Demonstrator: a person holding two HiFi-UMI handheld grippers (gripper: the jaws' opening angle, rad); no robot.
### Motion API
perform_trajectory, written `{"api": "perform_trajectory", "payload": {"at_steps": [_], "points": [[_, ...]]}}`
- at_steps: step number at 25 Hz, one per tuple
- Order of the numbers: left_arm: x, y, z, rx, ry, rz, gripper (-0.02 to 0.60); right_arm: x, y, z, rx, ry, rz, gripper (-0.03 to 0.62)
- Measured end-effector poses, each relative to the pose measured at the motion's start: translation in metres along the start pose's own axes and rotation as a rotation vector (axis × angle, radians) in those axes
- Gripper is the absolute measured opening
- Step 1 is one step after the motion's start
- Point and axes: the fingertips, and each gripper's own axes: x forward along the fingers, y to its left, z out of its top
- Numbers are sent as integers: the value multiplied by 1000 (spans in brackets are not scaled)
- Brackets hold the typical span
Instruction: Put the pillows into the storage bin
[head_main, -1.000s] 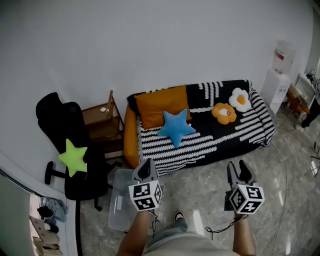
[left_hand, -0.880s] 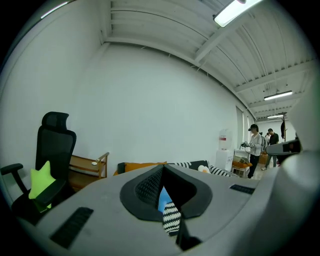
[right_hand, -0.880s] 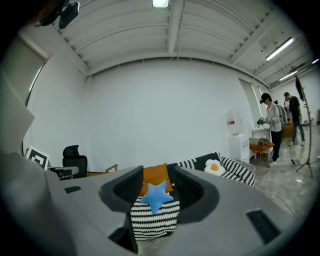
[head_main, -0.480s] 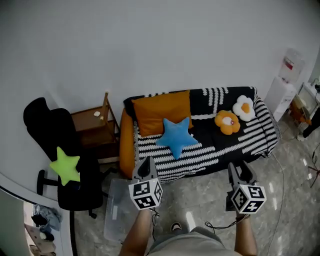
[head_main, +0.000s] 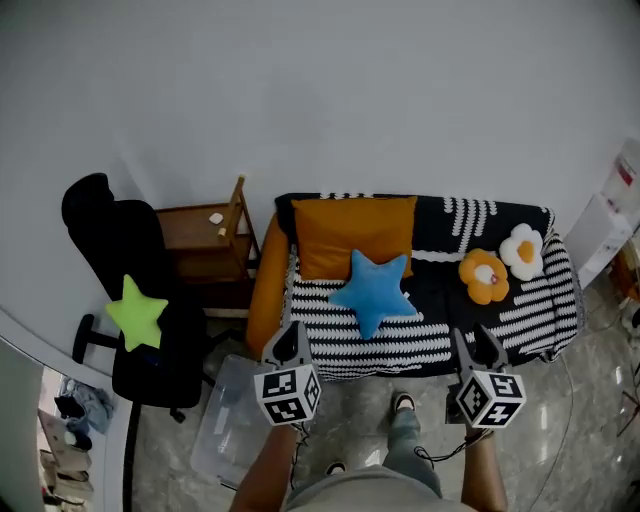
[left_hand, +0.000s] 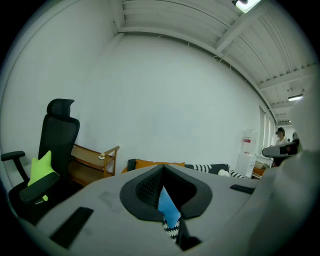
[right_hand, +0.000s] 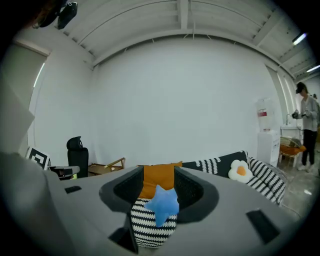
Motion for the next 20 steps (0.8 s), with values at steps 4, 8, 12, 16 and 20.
{"api": "perform_trajectory", "payload": {"at_steps": [4,8,12,16,20], "points": [[37,-7,6,-7,8,85,6,63,-30,18,-8,14,70,189],[86,-24,18,-27,1,154,6,127,-61,48,-46,22,146,187],[134,-42,28,-32,-6,203,6,183,-94,69,-55,33,195,186],[173,-53,31,-44,-5,264,6,234,-123,75,-74,60,240,186],[206,-53,21,-68,23,322,6,288,-143,63,-79,116,274,186]]}}
